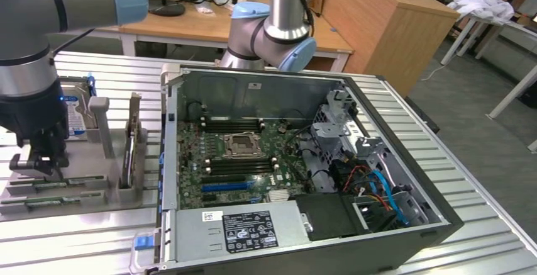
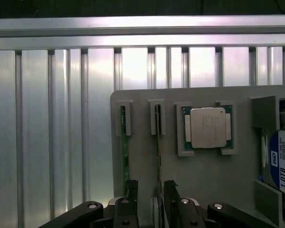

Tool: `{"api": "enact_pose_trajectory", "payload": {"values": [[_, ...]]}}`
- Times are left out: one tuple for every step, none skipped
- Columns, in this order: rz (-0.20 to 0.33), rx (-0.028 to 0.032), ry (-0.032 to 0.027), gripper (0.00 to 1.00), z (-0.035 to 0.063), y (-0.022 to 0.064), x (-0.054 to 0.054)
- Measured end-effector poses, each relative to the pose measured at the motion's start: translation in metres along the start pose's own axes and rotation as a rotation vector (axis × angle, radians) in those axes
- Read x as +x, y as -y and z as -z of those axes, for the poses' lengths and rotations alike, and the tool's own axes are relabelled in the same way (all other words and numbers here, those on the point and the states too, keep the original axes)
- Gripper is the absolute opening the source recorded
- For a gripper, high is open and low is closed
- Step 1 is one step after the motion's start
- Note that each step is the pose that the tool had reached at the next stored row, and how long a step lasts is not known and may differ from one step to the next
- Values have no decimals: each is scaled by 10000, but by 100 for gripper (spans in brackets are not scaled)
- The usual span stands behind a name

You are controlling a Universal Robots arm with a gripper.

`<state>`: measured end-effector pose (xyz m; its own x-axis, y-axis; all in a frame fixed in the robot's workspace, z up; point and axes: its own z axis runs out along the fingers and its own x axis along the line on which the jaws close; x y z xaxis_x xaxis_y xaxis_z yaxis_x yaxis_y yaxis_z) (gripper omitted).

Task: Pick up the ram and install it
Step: 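Pick up the ram and move it above insertion slot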

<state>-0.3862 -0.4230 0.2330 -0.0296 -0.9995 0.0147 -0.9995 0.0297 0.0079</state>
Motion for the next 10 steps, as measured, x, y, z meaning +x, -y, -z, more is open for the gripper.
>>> {"api": "enact_pose_trajectory", "payload": {"values": [[0, -2, -2, 36, -4, 0, 0], [0, -3, -2, 36, -7, 0, 0], [0, -1, -1, 36, -13, 0, 0], [0, -2, -1, 36, -18, 0, 0], [0, -2, -2, 36, -24, 0, 0], [0, -4, -3, 36, -27, -1, 0], [0, -6, -4, 36, -29, -1, 0], [0, -5, -4, 36, -32, -1, 0], [0, -4, -3, 36, -35, -1, 0], [0, -4, -3, 36, -38, 0, 0]]}}
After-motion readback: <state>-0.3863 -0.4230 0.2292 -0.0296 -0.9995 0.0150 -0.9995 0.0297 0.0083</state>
